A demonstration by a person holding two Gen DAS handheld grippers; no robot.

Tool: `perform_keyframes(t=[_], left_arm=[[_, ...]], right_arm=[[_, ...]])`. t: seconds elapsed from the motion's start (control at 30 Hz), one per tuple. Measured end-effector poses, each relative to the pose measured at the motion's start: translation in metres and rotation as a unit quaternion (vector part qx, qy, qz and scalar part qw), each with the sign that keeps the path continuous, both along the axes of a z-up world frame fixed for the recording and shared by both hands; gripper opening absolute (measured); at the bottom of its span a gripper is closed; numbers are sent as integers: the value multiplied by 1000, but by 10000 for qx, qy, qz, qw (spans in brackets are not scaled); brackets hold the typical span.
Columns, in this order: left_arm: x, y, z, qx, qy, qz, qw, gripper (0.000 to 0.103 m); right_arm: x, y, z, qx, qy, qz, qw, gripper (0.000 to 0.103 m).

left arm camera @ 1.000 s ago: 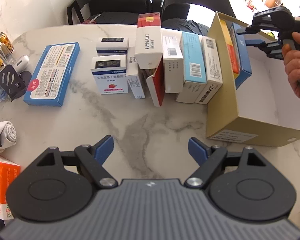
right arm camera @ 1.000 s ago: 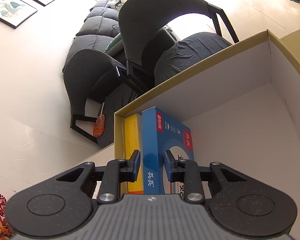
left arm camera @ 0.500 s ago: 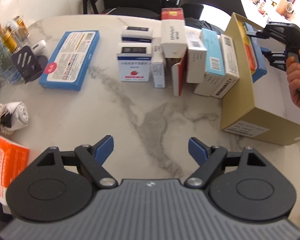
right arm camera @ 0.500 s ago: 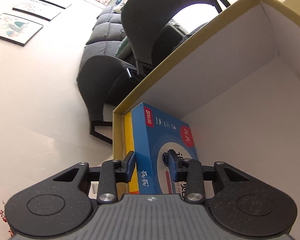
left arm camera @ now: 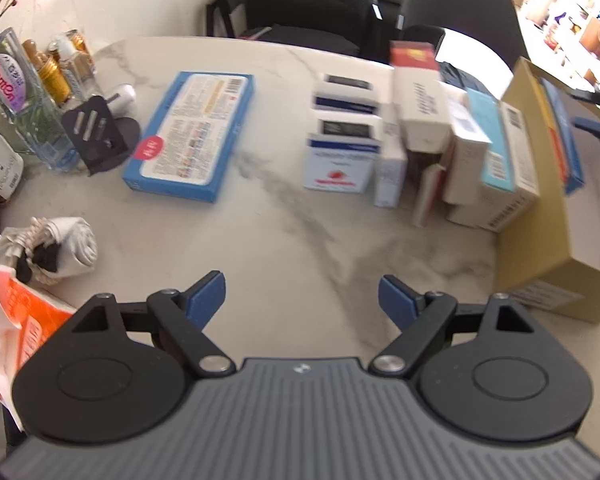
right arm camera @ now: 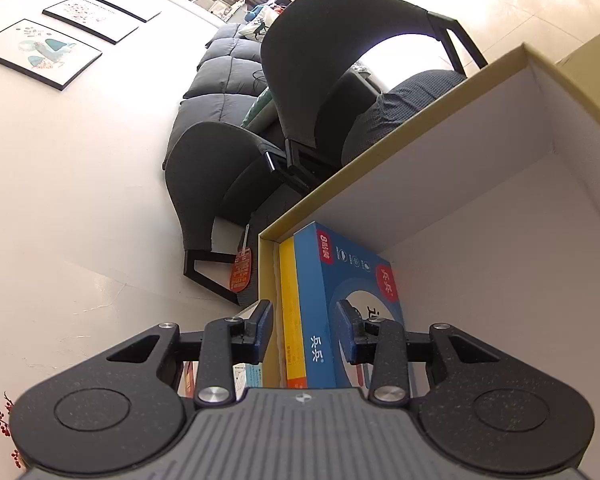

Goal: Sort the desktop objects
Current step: 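Lower the blue box into the shoe box and open the right tool, then move the left tool down over the flat blue-and-white medicine box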

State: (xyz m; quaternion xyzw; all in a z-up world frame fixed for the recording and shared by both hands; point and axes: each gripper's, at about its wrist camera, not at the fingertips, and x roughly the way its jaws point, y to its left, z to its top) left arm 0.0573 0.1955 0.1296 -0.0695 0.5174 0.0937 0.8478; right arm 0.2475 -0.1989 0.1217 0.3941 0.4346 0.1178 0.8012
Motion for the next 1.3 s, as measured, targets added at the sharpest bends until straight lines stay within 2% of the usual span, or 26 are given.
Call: perform_keyframes(t=[0.13,0.23,0.3,0.33,0.37,0.53,0.9,1.13,1.3], left_arm=[[9,21,-5,144,-80,110,9998,85],[20,37,-13,421,-167,78,9989,91],[27,47,-20,604,-249,-12,9979,96],[32,53,-23,667,-265,-48,9974,99],[37,59,-27,704,-289,-76,9971,100],[62,84,-35,660,-485,-136,9965,103],[123,101,-41,784,-769,-614,9921,103],[150,119,-54,561,-634,-867,9926,103],[165,126,-68,489,-344,-965,9935,103]], right_arm=[[-17,-5,15,-55,-81,-32,9999,39],[-32,-4,30,-226,-197,67,9995,48],[-45,0,40,-419,-318,155,9985,76],[-52,2,46,-528,-403,184,9976,95],[-60,5,51,-636,-487,212,9966,99],[-88,19,65,-1152,-604,335,9909,102],[-112,35,67,-1517,-399,475,9865,102],[-120,38,73,-1714,-411,565,9827,102],[-124,40,74,-1825,-376,606,9806,102]])
